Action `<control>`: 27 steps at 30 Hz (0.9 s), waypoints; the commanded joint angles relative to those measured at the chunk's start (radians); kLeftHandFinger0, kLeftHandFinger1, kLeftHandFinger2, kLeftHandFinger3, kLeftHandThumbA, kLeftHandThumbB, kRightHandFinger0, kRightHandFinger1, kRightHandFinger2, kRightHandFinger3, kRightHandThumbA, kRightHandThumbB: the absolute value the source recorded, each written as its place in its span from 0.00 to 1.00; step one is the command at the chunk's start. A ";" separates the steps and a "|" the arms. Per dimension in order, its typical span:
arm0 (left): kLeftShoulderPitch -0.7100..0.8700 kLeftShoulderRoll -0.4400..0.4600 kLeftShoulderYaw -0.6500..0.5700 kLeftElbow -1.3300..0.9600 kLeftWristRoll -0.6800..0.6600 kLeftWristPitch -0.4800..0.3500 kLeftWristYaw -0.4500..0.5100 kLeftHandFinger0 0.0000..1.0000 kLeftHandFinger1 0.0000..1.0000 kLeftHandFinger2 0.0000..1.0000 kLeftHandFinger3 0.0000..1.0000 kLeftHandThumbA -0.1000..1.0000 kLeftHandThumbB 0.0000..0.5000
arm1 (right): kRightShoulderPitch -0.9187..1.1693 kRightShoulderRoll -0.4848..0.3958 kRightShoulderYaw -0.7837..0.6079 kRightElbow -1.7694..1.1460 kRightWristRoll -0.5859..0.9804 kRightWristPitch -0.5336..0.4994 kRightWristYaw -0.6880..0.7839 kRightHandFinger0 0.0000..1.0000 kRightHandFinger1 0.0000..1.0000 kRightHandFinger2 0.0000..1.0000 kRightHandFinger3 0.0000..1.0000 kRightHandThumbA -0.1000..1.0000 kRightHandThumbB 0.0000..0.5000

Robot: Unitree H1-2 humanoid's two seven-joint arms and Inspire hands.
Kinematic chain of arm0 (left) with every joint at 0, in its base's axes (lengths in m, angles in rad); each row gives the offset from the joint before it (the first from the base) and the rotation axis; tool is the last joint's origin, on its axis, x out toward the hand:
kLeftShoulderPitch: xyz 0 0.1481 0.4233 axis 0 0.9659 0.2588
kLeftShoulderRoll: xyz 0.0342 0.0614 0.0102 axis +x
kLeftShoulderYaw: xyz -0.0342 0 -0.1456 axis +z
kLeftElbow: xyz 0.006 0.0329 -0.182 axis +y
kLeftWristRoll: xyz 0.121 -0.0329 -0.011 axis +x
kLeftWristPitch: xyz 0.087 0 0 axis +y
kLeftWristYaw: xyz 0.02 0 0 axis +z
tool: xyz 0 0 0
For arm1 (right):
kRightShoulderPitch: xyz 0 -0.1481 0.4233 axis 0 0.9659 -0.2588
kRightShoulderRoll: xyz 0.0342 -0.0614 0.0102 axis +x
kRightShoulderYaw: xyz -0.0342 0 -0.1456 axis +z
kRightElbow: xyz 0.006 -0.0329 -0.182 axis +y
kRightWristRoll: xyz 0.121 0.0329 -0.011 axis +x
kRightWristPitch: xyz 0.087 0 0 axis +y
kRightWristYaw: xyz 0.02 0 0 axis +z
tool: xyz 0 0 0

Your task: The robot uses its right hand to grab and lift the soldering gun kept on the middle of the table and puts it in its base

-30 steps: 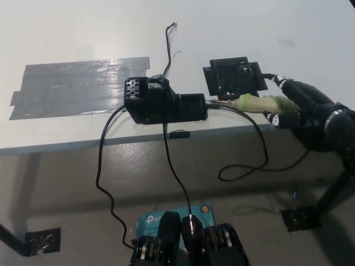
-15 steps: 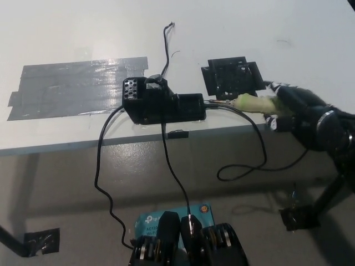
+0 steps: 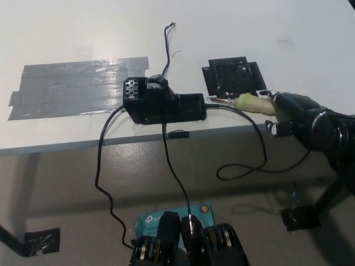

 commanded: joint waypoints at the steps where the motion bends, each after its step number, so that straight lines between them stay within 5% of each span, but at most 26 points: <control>1: 0.010 0.031 0.000 -0.020 0.015 -0.028 -0.010 1.00 1.00 1.00 1.00 1.00 0.28 | -0.098 0.010 -0.023 0.011 -0.034 -0.020 -0.022 1.00 1.00 1.00 1.00 0.51 0.66; 9: 0.005 0.034 -0.008 -0.021 0.015 -0.043 -0.022 1.00 1.00 1.00 1.00 1.00 0.43 | -0.119 0.055 0.014 0.028 -0.076 -0.052 -0.014 1.00 1.00 1.00 1.00 0.54 0.71; 15: 0.011 0.033 -0.012 -0.041 0.020 -0.035 -0.015 1.00 1.00 1.00 1.00 1.00 0.28 | -0.100 0.082 0.029 0.071 -0.095 -0.046 -0.015 1.00 1.00 1.00 1.00 0.48 0.70; 22: 0.014 0.025 -0.006 -0.064 0.013 -0.017 -0.009 1.00 1.00 1.00 1.00 1.00 0.39 | -0.116 0.059 0.090 0.139 -0.167 -0.045 0.008 1.00 1.00 1.00 1.00 0.52 0.68; 27: 0.016 0.025 -0.008 -0.056 0.019 -0.036 -0.009 1.00 1.00 1.00 1.00 1.00 0.40 | -0.133 0.050 0.103 0.185 -0.184 -0.058 -0.017 1.00 1.00 1.00 1.00 0.48 0.56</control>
